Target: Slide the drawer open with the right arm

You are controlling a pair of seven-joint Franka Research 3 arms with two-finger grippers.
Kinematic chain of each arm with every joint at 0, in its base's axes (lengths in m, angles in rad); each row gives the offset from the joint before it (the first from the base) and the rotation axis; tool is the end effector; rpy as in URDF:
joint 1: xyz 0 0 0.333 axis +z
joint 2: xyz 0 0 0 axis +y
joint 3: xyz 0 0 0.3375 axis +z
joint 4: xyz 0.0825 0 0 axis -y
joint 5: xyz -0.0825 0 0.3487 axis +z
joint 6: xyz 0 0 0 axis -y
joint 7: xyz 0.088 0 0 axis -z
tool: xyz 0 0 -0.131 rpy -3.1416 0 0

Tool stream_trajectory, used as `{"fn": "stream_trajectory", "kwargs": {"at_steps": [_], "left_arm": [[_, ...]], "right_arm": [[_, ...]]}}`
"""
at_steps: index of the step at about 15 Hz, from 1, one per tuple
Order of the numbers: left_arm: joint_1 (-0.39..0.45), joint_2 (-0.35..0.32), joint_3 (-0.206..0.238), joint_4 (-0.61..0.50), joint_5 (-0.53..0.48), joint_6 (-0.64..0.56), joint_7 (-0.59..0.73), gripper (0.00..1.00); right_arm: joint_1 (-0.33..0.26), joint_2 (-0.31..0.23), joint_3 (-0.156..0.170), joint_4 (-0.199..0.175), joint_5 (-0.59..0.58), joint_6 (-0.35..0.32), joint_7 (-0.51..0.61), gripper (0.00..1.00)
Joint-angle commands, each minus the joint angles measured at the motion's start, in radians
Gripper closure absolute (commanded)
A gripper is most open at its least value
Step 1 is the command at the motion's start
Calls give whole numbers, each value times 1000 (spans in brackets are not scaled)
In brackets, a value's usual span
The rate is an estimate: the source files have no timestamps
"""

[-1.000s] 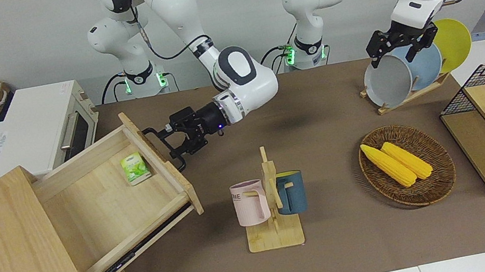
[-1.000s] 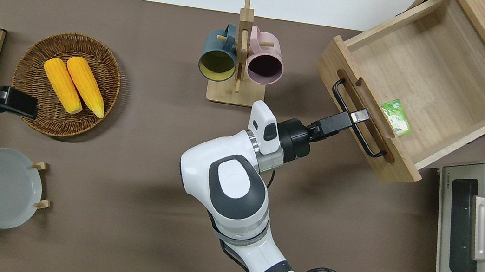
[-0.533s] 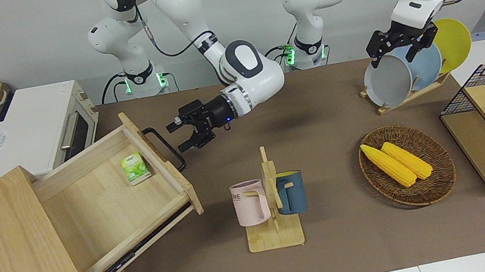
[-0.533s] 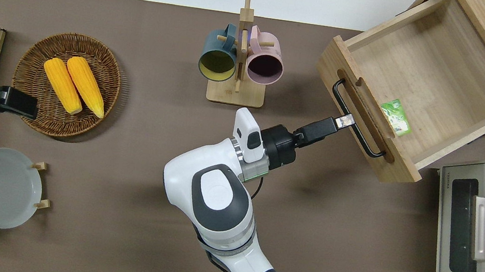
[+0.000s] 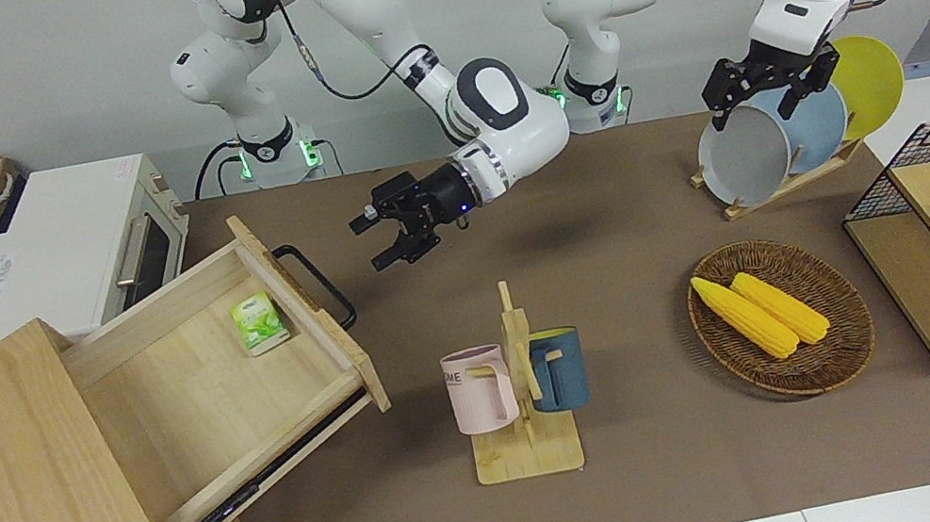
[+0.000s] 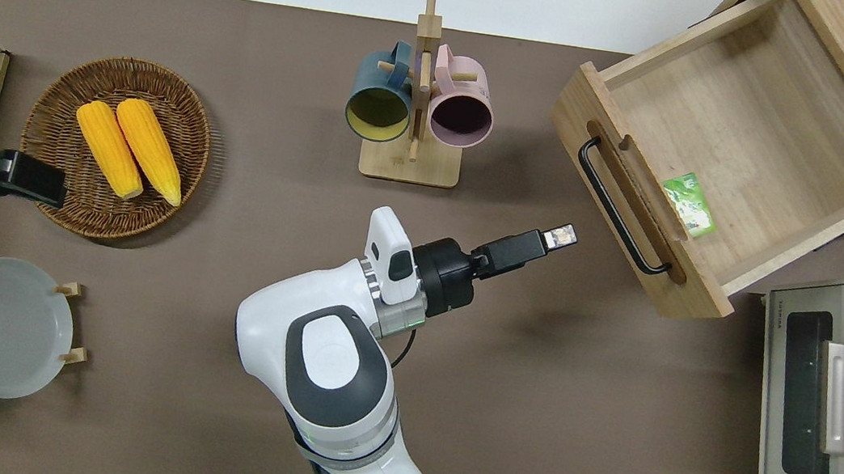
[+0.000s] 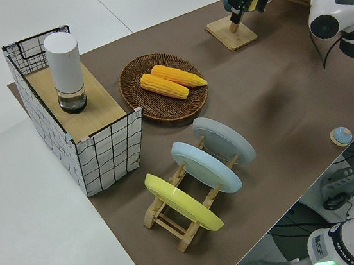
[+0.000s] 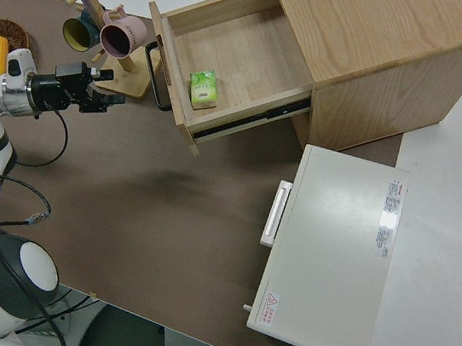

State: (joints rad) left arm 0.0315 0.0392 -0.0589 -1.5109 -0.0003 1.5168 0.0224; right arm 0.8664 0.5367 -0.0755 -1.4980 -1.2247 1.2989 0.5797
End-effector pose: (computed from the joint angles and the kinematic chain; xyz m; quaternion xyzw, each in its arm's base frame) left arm 0.5260 -0.0138 0.6229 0.9996 -0.0249 -0.0166 0.0013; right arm 0.5254 0.3456 0.4371 0.7425 0.1320 0.1465 0.6402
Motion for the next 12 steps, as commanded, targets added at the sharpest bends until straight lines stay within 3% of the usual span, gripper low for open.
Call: {"fn": "stream_trajectory", "kwargs": {"at_steps": [1, 7, 12], "left_arm": [[5, 11, -7, 26, 17, -20, 10, 7], [5, 11, -7, 26, 17, -20, 10, 7], [5, 11, -7, 26, 17, -20, 10, 7]], "right_arm": [[-6, 23, -3, 110, 92, -13, 3, 15], [-58, -10, 10, 217, 278, 26, -4, 15], [-148, -134, 3, 223, 499, 108, -14, 15]]}}
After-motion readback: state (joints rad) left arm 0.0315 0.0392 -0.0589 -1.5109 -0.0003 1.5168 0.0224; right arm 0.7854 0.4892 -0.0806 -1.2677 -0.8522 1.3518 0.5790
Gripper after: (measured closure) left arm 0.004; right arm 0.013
